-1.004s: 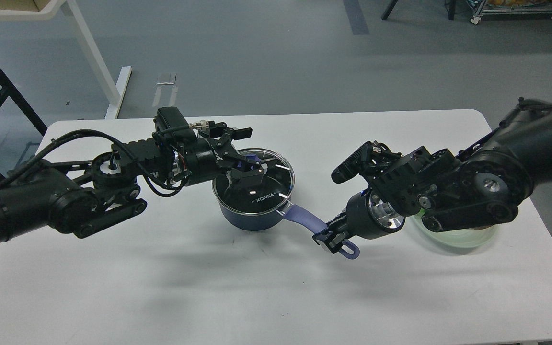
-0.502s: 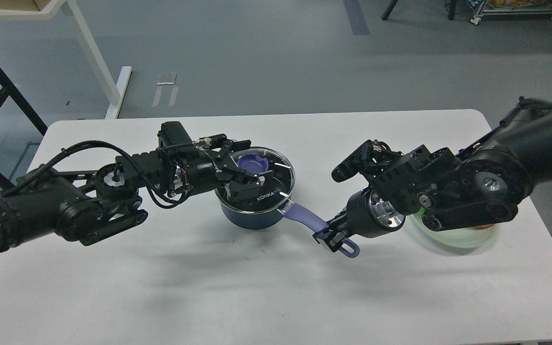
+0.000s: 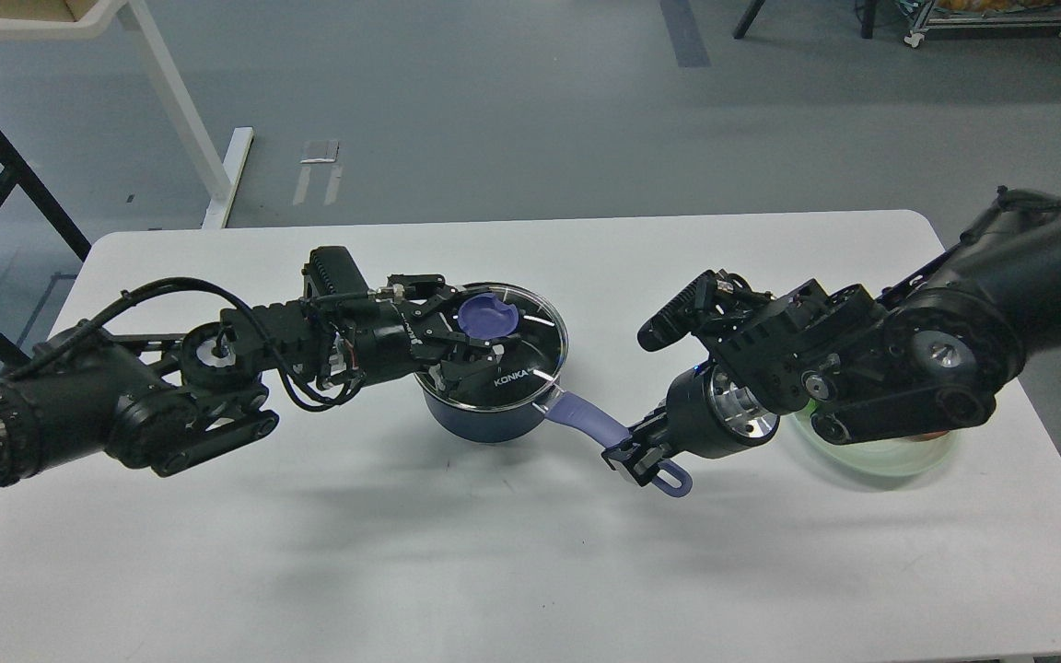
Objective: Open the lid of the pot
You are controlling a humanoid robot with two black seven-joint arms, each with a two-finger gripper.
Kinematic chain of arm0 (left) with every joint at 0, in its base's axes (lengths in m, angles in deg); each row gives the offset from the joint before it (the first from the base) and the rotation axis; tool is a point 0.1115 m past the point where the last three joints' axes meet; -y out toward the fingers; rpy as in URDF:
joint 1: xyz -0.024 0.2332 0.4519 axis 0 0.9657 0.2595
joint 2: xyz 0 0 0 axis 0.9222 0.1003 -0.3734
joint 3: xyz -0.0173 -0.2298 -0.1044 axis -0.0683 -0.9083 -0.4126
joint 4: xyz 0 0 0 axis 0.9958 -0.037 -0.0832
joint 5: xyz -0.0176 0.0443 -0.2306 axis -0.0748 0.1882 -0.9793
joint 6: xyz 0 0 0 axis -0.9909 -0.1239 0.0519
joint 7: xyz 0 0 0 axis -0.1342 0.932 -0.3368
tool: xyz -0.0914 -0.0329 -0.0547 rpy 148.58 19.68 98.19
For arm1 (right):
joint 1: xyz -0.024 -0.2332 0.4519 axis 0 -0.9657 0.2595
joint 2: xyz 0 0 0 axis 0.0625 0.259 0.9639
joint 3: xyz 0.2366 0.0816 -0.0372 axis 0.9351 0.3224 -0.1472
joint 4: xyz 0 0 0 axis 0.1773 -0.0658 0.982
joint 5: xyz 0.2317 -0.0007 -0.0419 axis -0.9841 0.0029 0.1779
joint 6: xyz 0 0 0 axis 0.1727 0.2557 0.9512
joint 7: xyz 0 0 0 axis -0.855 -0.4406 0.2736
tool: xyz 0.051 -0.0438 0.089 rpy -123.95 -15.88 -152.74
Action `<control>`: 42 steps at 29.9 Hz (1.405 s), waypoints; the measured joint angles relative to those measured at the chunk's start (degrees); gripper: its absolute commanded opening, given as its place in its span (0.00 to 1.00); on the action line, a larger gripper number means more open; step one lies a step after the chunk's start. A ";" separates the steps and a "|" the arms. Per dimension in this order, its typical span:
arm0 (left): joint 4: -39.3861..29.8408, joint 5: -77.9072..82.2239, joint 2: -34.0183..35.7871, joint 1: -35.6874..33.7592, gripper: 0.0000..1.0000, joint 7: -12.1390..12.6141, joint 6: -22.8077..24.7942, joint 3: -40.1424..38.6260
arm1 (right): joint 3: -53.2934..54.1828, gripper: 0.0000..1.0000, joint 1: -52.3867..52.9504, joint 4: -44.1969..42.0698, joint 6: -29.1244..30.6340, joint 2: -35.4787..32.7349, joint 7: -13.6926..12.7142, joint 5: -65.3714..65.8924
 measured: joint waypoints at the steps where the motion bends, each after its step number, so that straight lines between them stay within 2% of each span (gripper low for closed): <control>1: -0.07 -0.07 0.23 -0.16 0.38 0.00 -0.02 -0.16 | 0.00 0.18 0.00 -0.01 -0.01 0.00 0.00 0.00; 7: -0.62 -3.17 5.37 -2.11 0.38 -1.52 -0.64 -1.11 | 0.00 0.18 0.14 -0.01 -0.01 -0.05 0.00 -0.01; 11: -0.44 -7.42 11.96 -2.70 0.38 -1.93 -0.94 -0.76 | 0.00 0.18 0.15 0.01 0.00 -0.29 0.03 -0.01; 16: 1.74 -8.11 19.46 -0.38 0.40 -1.96 -0.96 -0.22 | 0.00 0.19 0.16 0.04 0.01 -0.40 0.27 -0.02; 19: 3.39 -8.14 21.20 3.26 0.40 -1.97 -0.96 0.02 | 0.02 0.19 0.16 0.04 0.02 -0.40 0.29 -0.02; 29: 14.75 -8.82 19.11 14.55 0.41 -1.95 -5.65 -0.03 | 0.29 0.19 0.06 0.11 0.02 -0.98 0.29 -0.01; 37: 23.10 -10.50 14.47 17.62 0.45 -1.97 -6.10 -0.05 | 0.25 0.19 0.03 0.20 0.44 -1.26 0.30 0.06; 39: 24.00 -10.54 13.91 17.88 0.49 -1.97 -6.14 -0.08 | 0.25 0.19 -0.01 0.20 0.68 -1.27 0.30 0.07; 41: 24.39 -10.60 13.70 18.24 0.65 -1.93 -6.14 -0.07 | 0.21 0.19 -0.07 0.20 0.81 -1.31 0.30 0.08; 42: 24.46 -10.61 13.67 18.40 0.70 -1.92 -6.13 -0.07 | 0.19 0.19 -0.11 0.18 0.83 -1.32 0.30 0.08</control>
